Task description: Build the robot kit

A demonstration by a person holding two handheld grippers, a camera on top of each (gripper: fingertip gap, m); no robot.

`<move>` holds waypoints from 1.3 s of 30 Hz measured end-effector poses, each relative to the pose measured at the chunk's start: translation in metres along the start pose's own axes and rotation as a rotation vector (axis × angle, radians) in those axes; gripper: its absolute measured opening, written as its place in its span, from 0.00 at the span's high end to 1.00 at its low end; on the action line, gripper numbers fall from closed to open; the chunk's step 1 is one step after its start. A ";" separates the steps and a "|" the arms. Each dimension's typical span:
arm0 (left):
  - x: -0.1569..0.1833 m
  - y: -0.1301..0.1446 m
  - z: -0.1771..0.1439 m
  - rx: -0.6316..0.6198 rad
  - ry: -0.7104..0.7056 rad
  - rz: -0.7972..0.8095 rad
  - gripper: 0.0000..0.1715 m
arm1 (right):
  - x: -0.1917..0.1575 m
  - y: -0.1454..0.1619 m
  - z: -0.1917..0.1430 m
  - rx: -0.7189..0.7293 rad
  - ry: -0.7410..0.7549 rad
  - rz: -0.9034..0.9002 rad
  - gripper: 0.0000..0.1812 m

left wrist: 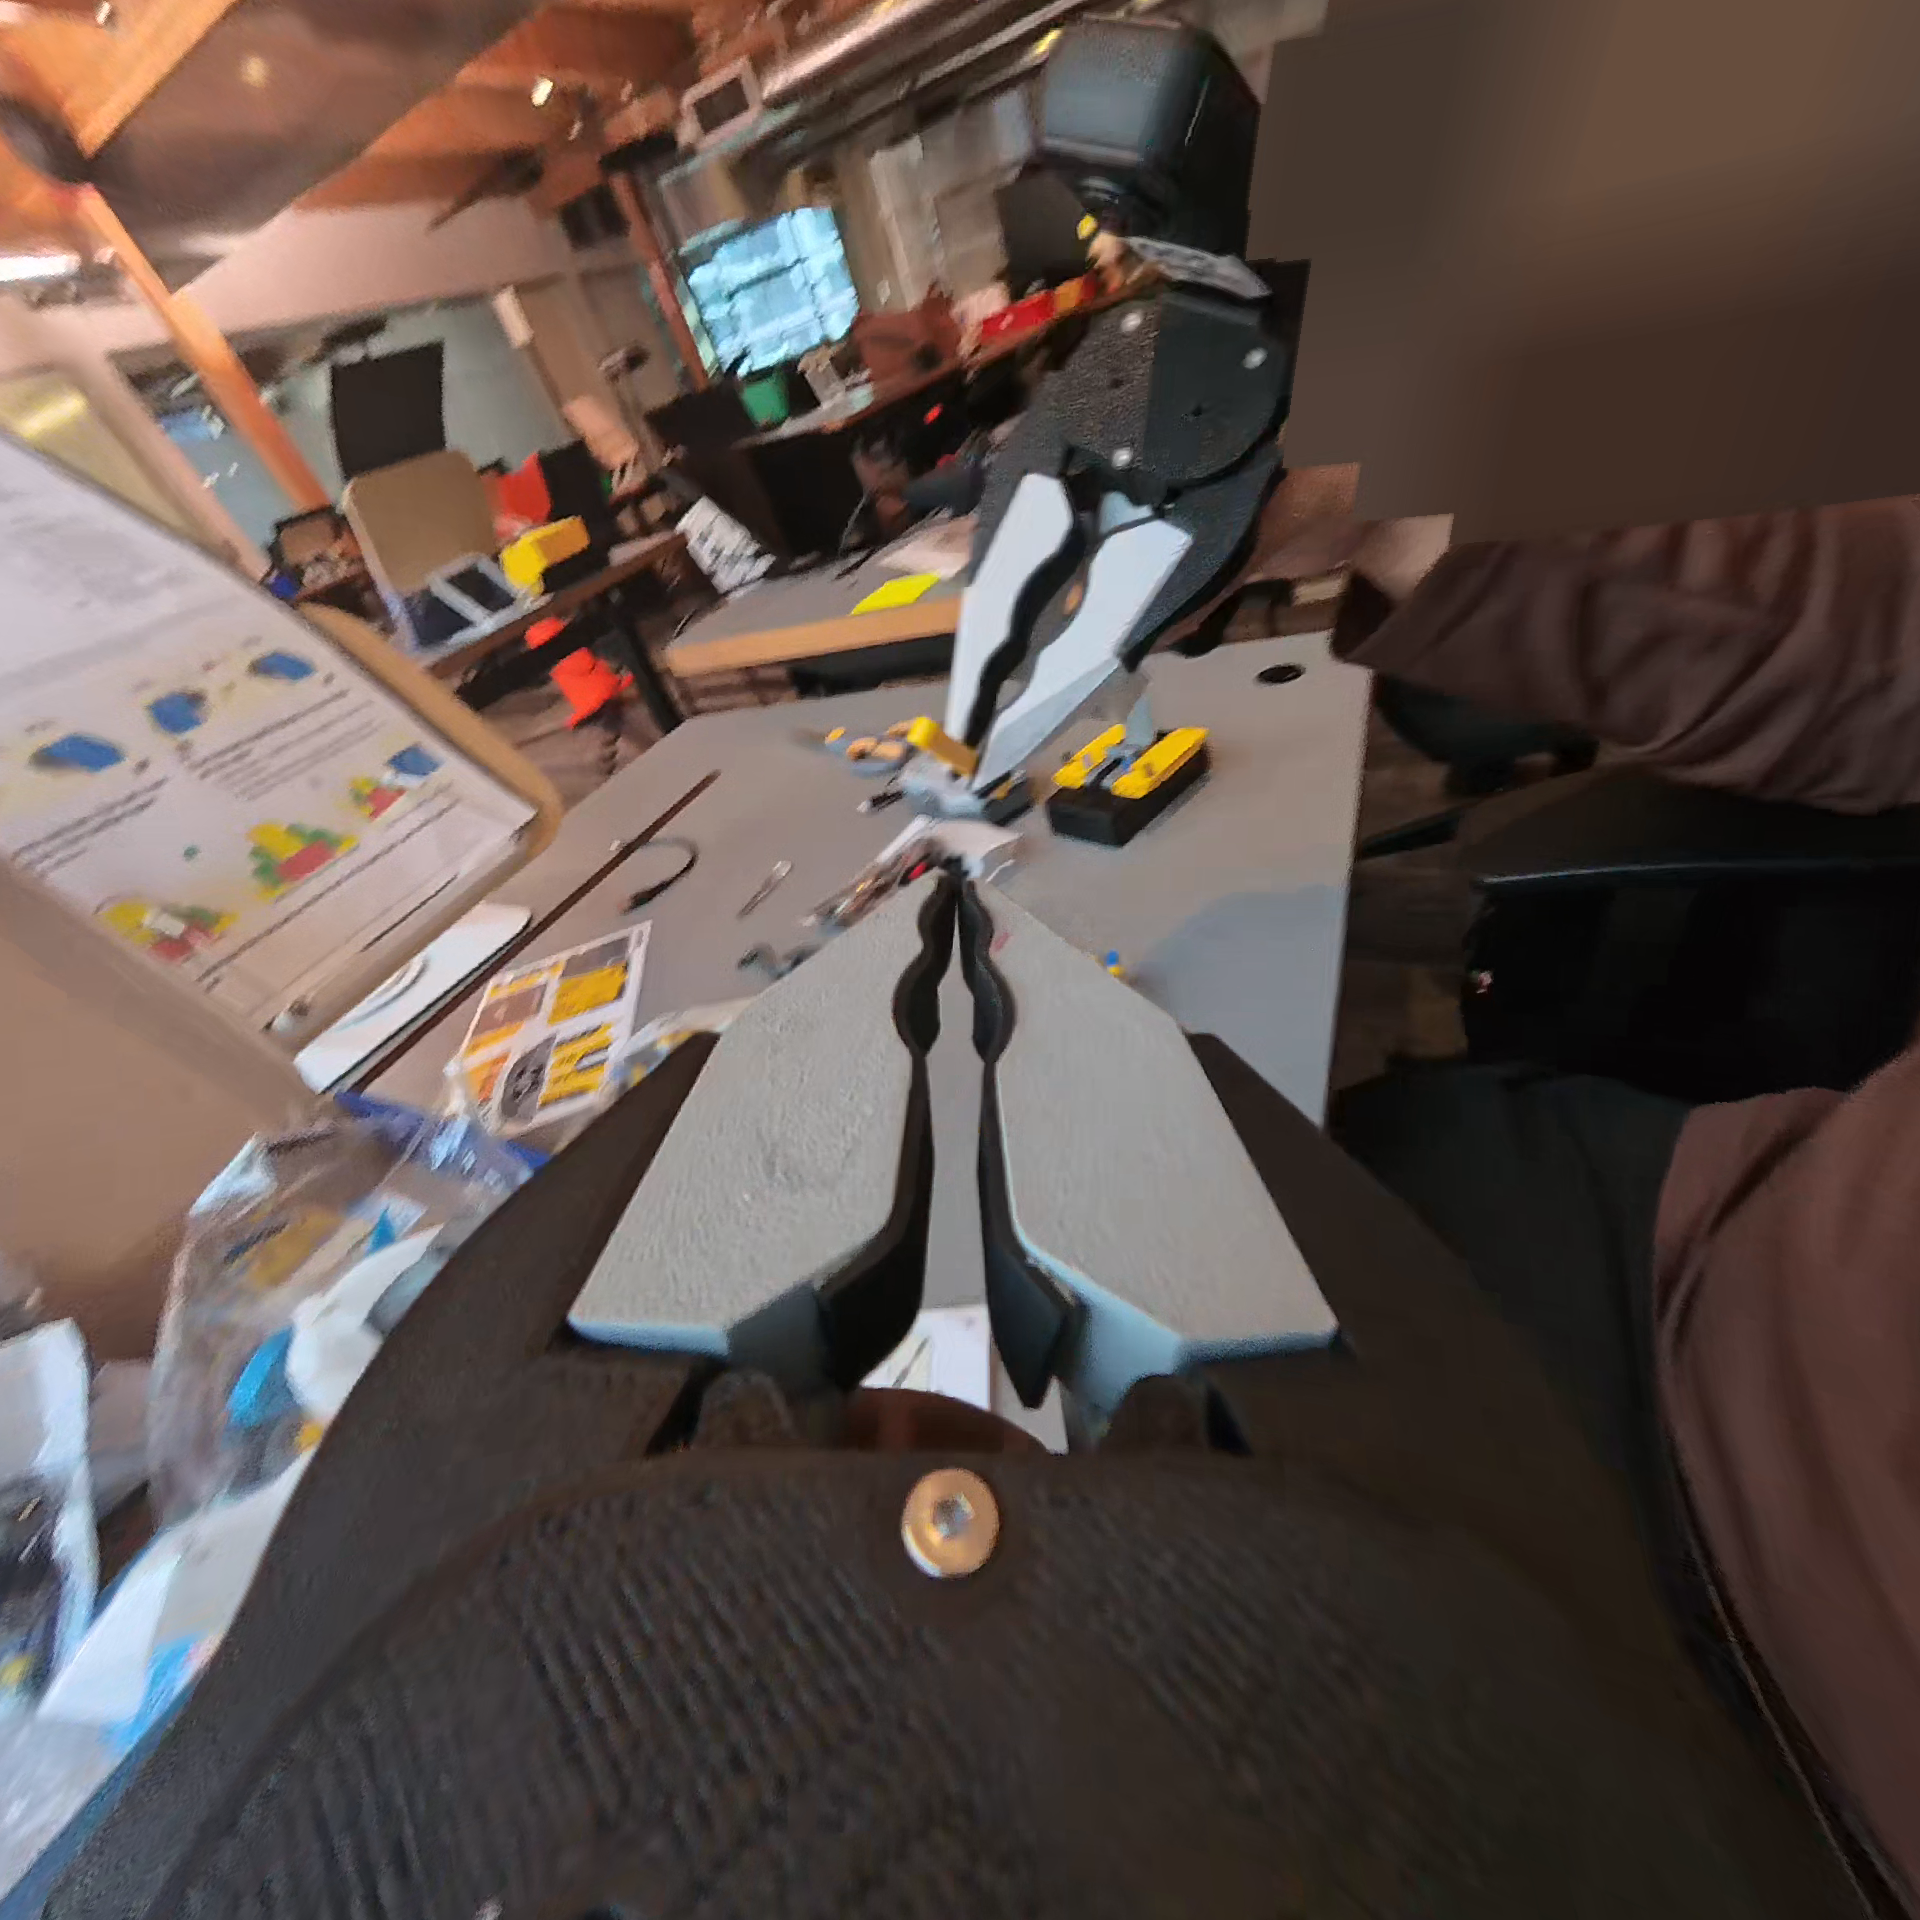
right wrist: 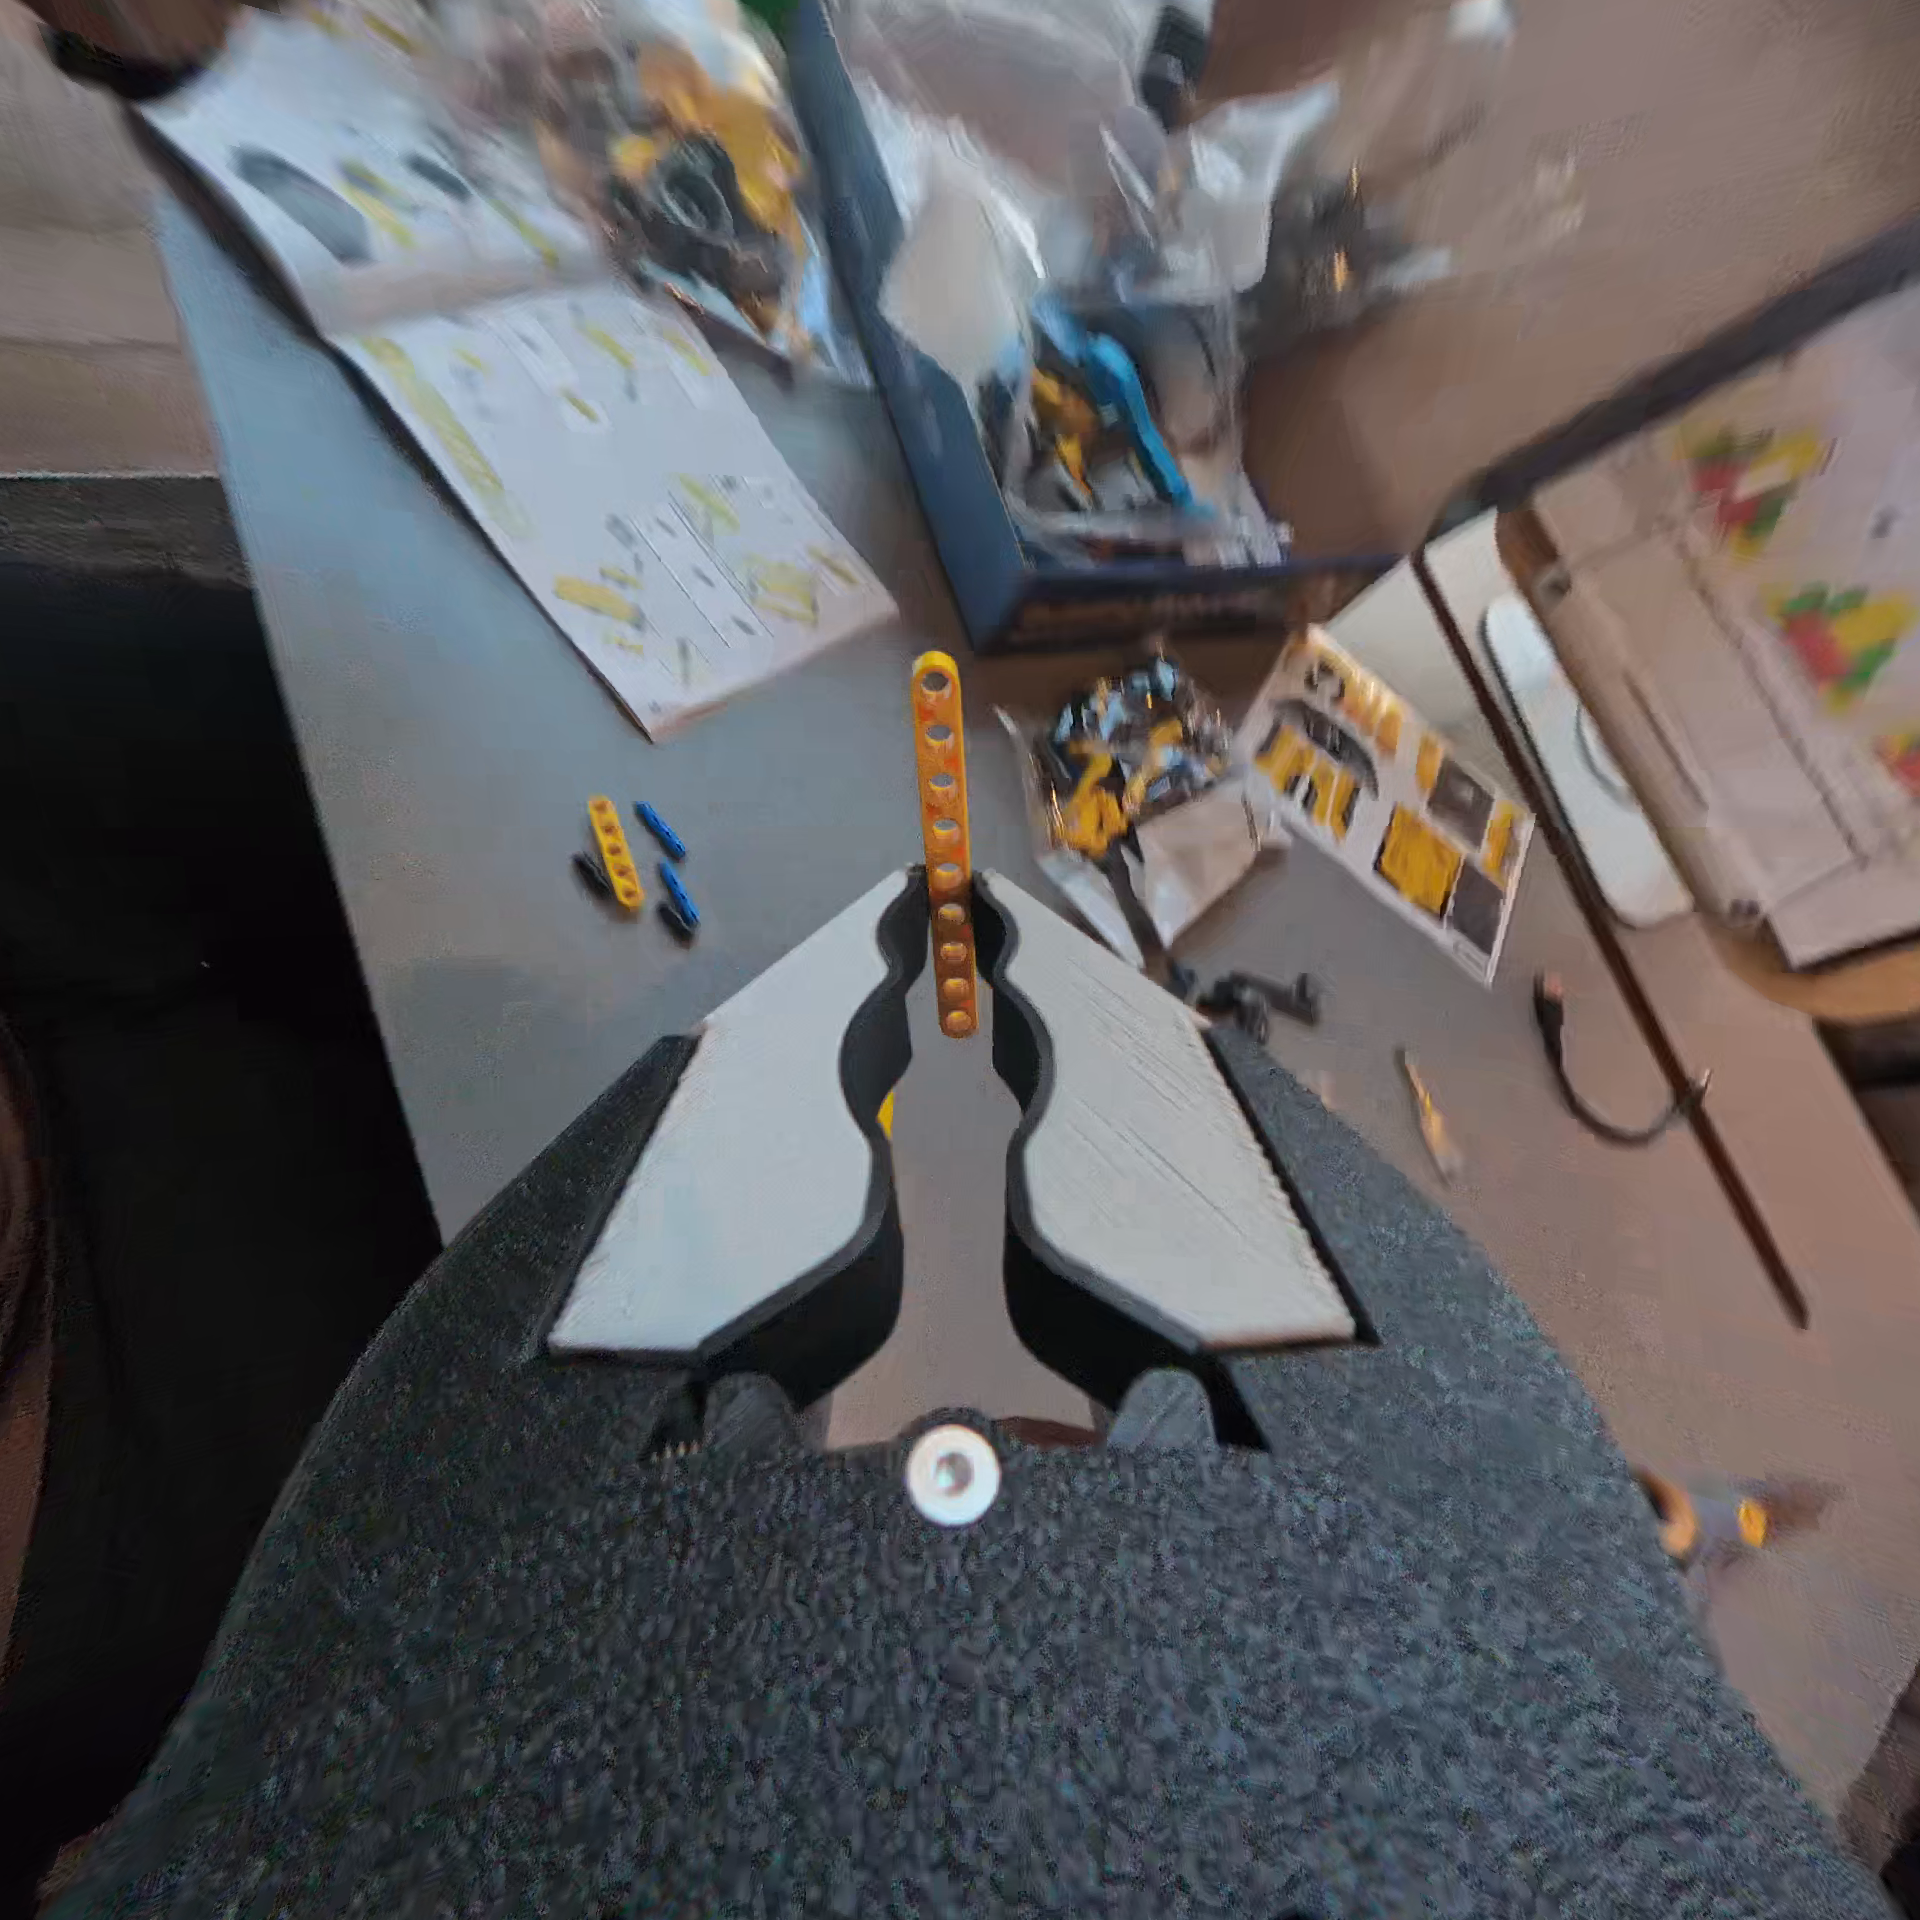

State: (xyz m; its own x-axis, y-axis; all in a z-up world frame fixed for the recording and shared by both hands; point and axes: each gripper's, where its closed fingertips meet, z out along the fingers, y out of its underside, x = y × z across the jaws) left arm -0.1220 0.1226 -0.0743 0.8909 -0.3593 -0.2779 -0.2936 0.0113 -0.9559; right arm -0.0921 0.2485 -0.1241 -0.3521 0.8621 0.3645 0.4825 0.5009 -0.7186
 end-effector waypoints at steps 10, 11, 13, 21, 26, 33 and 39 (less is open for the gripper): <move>-0.076 0.031 -0.036 -0.153 -0.274 -0.185 0.99 | -0.008 0.129 0.054 -0.434 -0.186 0.386 0.96; -0.078 0.031 -0.039 -0.150 -0.278 -0.192 0.99 | -0.007 0.136 0.057 -0.455 -0.178 0.384 0.96; -0.081 0.031 -0.043 -0.149 -0.290 -0.193 0.99 | -0.008 0.143 0.060 -0.470 -0.190 0.391 0.95; -0.083 0.035 -0.047 -0.175 -0.296 -0.170 0.97 | -0.001 0.138 0.055 -0.443 -0.167 0.404 0.91; -0.095 0.037 -0.056 -0.179 -0.346 -0.218 0.97 | 0.028 0.106 0.039 -0.297 -0.049 0.425 0.91; -0.123 0.049 -0.078 -0.188 -0.468 -0.346 0.91 | 0.062 0.054 0.012 -0.054 0.116 0.419 0.91; -0.156 0.050 -0.110 -0.162 -0.668 -0.360 0.91 | 0.095 0.006 -0.033 0.226 0.298 0.402 0.91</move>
State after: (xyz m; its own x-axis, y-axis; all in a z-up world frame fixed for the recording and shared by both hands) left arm -0.3138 0.0764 -0.0685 0.9460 0.3241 -0.0006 0.0524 -0.1548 -0.9865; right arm -0.0961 0.3364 -0.0743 0.0830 0.9831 0.1631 0.3363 0.1264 -0.9332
